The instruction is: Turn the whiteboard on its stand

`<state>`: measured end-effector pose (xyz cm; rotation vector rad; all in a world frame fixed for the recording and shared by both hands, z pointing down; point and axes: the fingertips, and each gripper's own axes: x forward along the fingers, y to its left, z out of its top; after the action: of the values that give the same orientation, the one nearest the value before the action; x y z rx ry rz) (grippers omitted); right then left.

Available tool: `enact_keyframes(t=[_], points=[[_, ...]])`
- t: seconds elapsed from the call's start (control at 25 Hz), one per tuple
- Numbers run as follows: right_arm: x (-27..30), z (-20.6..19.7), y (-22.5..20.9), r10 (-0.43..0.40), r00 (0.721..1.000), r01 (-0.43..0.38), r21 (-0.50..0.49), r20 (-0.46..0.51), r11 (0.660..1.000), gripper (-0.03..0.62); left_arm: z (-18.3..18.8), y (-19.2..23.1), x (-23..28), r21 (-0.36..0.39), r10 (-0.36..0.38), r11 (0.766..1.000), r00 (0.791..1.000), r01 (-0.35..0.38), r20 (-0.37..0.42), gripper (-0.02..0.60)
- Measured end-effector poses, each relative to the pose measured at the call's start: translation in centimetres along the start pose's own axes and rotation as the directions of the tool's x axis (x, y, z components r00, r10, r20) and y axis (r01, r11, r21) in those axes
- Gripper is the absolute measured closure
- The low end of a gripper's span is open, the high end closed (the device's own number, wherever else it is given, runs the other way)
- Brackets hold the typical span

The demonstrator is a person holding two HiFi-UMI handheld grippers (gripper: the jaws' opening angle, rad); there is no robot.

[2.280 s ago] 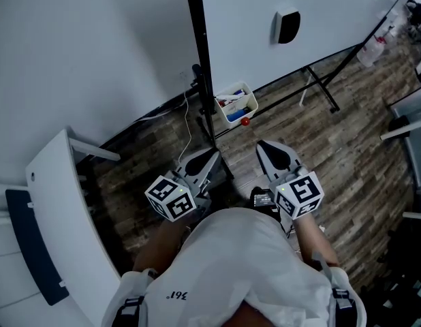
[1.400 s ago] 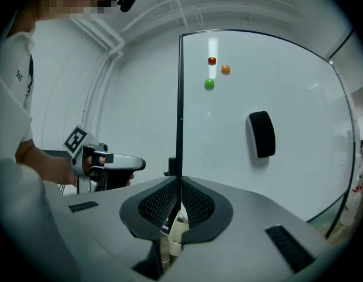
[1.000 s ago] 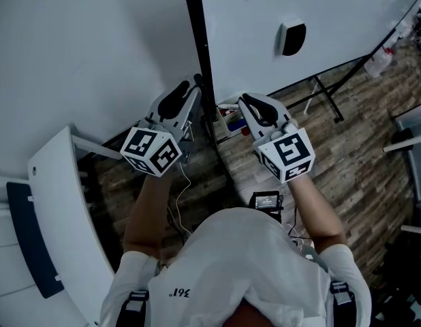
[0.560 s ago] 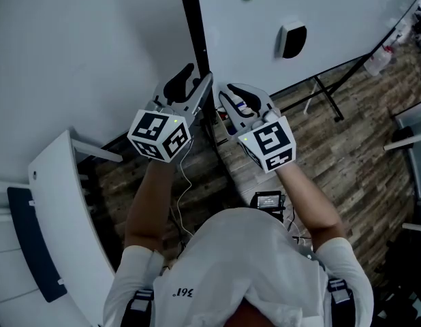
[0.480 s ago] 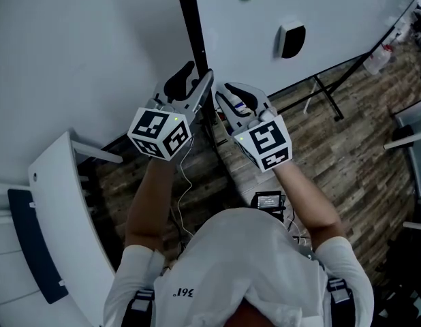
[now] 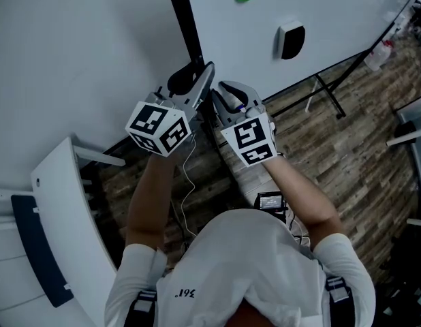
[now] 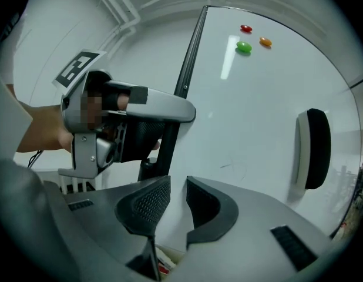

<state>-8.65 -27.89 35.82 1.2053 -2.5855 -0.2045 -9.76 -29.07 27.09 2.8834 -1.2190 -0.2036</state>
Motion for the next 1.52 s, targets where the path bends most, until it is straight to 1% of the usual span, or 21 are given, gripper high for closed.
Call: enact_keyframes(t=[0.16, 0.32, 0.44, 0.76, 1.16, 1.32, 1.52], points=[[0.4, -0.4, -0.4, -0.023, 1.000, 0.023, 0.001, 0.012, 1.000, 0.500, -0.2, 0.0, 0.3, 0.003, -0.019, 1.000, 1.000, 0.019, -0.009, 0.483], [1.0, -0.2, -1.1, -0.047, 0.999, 0.047, 0.010, 0.020, 0.999, 0.524, 0.0, 0.6, 0.6, -0.012, -0.031, 0.999, 1.000, 0.031, -0.005, 0.483], [2.2, 0.1, -1.5, -0.050, 0.999, 0.050, 0.016, 0.019, 0.999, 0.542, 0.1, 1.9, 0.9, -0.023, -0.036, 0.999, 0.999, 0.036, -0.010, 0.483], [6.1, 0.1, -3.2, -0.052, 0.999, 0.052, 0.021, 0.003, 0.998, 0.546, -0.3, 5.7, 3.0, -0.054, -0.025, 0.998, 1.000, 0.025, -0.010, 0.479], [10.2, 0.6, -4.8, -0.041, 0.998, 0.040, -0.011, -0.038, 0.999, 0.551, -0.2, 9.8, 5.0, -0.078, -0.030, 0.997, 1.000, 0.029, -0.007, 0.474], [11.5, 0.5, -5.6, -0.050, 0.997, 0.047, -0.045, -0.056, 0.998, 0.551, -0.3, 11.1, 5.9, -0.090, -0.034, 0.995, 0.999, 0.033, -0.010, 0.472], [12.5, 0.8, -6.3, -0.059, 0.996, 0.056, -0.061, -0.063, 0.997, 0.553, -0.2, 12.2, 6.7, -0.105, -0.046, 0.994, 0.999, 0.045, -0.008, 0.472]])
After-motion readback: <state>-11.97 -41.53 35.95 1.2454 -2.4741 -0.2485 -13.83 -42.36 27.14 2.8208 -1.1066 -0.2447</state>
